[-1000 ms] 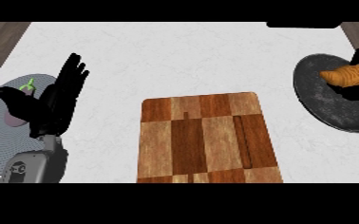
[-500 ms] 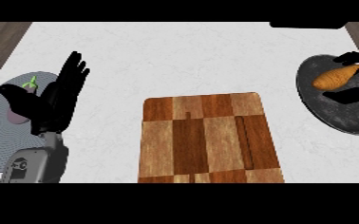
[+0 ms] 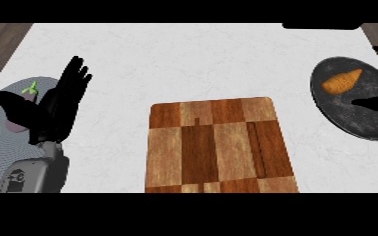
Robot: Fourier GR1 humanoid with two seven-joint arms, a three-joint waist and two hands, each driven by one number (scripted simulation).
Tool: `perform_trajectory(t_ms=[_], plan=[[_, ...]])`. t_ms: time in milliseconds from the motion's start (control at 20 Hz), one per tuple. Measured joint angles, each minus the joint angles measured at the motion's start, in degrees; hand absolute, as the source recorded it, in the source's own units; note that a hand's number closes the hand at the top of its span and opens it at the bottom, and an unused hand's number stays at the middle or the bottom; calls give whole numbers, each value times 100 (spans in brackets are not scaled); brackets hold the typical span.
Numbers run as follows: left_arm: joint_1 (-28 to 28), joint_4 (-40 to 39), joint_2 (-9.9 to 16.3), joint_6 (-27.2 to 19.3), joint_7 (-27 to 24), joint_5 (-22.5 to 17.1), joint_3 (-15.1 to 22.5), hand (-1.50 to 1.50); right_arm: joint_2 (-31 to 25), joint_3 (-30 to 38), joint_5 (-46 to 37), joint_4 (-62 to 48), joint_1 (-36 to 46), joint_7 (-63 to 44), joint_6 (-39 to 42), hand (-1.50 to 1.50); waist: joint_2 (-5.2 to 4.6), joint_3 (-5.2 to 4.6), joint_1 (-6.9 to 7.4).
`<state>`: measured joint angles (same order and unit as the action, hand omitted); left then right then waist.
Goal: Pick the croissant from the cutting board and place it in the pan
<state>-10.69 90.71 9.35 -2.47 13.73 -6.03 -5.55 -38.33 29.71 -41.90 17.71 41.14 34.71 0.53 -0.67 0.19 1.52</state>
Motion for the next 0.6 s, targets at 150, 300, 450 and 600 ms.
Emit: perform_trajectory(t_ms=[150, 300, 450, 600], plan=[[80, 50, -30, -13, -8, -1, 6, 0, -268, 421, 464, -189, -9, 214, 503, -150, 10, 1, -25], [72, 90, -46, -65, 18, 28, 5, 0, -616, 816, 896, -401, -86, 375, 1130, -150, 14, 1, -52], [70, 95, -24, -56, 32, 29, -8, 0, -1063, 1106, 1213, -607, -259, 566, 1849, -150, 6, 6, -60], [90, 59, -44, -51, -29, 26, -18, 0, -1437, 1329, 1483, -764, -542, 687, 2461, -150, 8, 8, -97]])
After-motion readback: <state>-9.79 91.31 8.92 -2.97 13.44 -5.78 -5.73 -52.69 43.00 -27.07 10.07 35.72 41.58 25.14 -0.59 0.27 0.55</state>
